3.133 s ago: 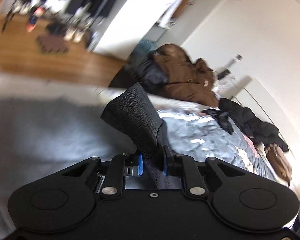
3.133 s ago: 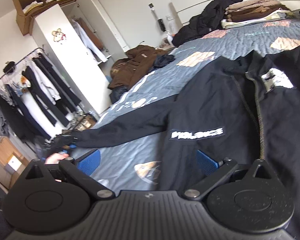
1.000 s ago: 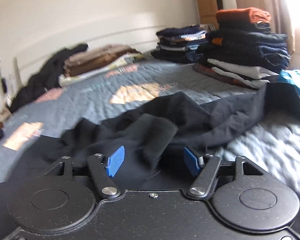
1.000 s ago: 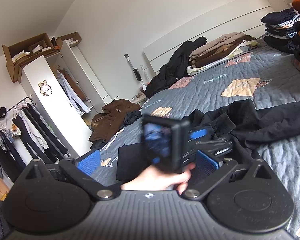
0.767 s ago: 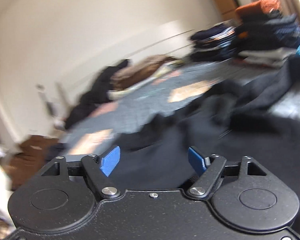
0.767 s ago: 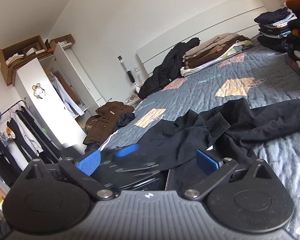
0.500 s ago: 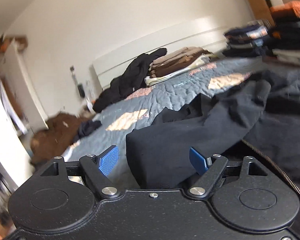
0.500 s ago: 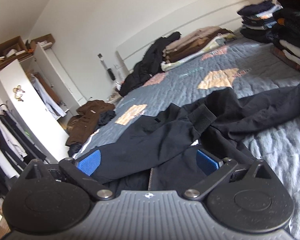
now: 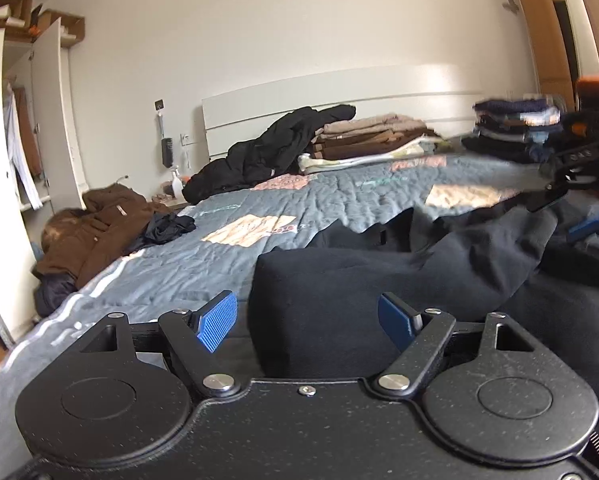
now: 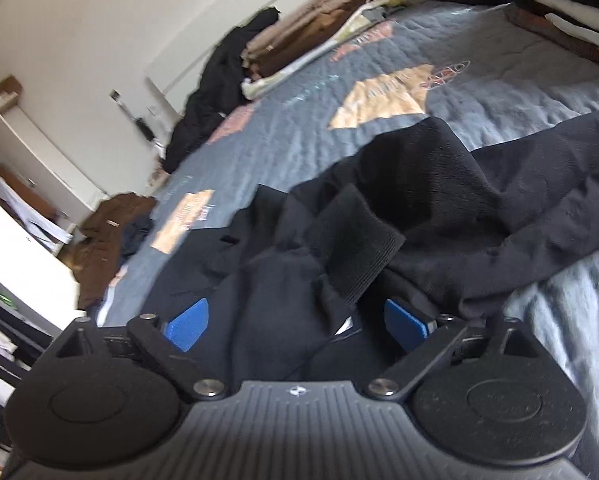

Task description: Fold clothes

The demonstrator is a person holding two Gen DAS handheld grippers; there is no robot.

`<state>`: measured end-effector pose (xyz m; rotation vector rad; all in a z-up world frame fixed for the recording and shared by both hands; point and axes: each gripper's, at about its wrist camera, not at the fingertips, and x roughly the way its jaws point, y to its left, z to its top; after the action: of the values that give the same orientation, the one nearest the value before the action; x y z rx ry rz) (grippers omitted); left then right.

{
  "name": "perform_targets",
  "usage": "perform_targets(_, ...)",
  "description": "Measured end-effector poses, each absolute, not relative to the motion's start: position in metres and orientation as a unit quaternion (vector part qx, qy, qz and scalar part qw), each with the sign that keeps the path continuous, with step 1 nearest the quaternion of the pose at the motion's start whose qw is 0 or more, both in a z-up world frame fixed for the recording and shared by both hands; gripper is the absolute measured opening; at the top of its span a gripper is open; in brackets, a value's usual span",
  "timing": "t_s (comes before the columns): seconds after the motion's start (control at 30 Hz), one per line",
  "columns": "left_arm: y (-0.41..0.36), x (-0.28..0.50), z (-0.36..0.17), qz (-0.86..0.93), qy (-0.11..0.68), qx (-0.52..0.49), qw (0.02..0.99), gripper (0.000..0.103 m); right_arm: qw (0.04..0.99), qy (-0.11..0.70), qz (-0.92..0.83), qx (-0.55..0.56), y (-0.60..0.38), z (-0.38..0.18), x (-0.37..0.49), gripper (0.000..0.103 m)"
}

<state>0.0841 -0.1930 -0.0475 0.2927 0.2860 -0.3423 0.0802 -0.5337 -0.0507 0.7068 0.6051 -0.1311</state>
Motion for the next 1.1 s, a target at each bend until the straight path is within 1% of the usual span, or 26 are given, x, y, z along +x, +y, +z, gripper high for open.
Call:
perform_targets(0.1, -0.195, 0.085, -0.051, -0.168, 0.134, 0.167, 0.962, 0.077, 0.892, 0.313, -0.074, 0.319, -0.535, -0.061, 0.099, 0.093)
perform_targets(0.2, -0.194, 0.087, -0.051, -0.169, 0.141, 0.156, 0.963, 0.077, 0.888, 0.317, -0.086, 0.322, -0.536, -0.069, 0.108, 0.093)
perform_targets(0.27, -0.194, 0.088, -0.051, -0.170, 0.145, 0.155, 0.962, 0.077, 0.887, 0.311, -0.091, 0.330, -0.537, -0.072, 0.112, 0.089)
perform_targets(0.3, -0.195, 0.088, -0.051, -0.171, 0.145, 0.159, 0.961, 0.077, 0.887, 0.307, -0.094, 0.332, -0.536, -0.073, 0.114, 0.077)
perform_targets(0.33, -0.196, 0.088, -0.052, -0.172, 0.145, 0.163, 0.961, 0.077, 0.888, 0.306, -0.102, 0.328, -0.534, -0.072, 0.115, 0.062)
perform_targets(0.37, -0.196, 0.088, -0.052, -0.175, 0.147, 0.164, 0.960, 0.077, 0.889, 0.305, -0.110, 0.324, -0.532, -0.072, 0.117, 0.052)
perform_targets(0.4, -0.196, 0.087, -0.052, -0.180, 0.148, 0.164, 0.959, 0.077, 0.890, 0.304, -0.116, 0.320, -0.530, -0.071, 0.118, 0.031)
perform_targets(0.47, -0.195, 0.086, -0.047, -0.208, 0.155, 0.153, 0.954, 0.077, 0.889, 0.300, -0.117, 0.324, -0.530, -0.069, 0.118, 0.023)
perform_targets(0.5, -0.195, 0.086, -0.042, -0.230, 0.164, 0.139, 0.949, 0.077, 0.891, 0.292, -0.119, 0.328, -0.531, -0.066, 0.117, 0.014)
perform_targets(0.6, -0.196, 0.085, -0.026, -0.286, 0.199, 0.090, 0.933, 0.077, 0.895, 0.267, -0.119, 0.336, -0.533, -0.056, 0.108, 0.011)
perform_targets(0.73, -0.209, 0.071, -0.005, -0.299, 0.187, 0.095, 0.931, 0.077, 0.903, 0.242, -0.125, 0.333, -0.537, -0.037, 0.098, 0.008)
perform_targets(0.87, -0.212, 0.066, 0.008, -0.340, 0.216, 0.051, 0.914, 0.079, 0.910, 0.232, -0.135, 0.316, -0.541, -0.022, 0.087, 0.008)
perform_targets(1.0, -0.220, 0.067, 0.007, -0.369, 0.238, 0.039, 0.897, 0.079, 0.910, 0.253, -0.159, 0.288, -0.548, -0.027, 0.089, 0.008)
perform_targets(1.1, -0.227, 0.066, 0.001, -0.374, 0.247, 0.052, 0.892, 0.079, 0.900, 0.297, -0.172, 0.267, -0.552, -0.045, 0.099, 0.011)
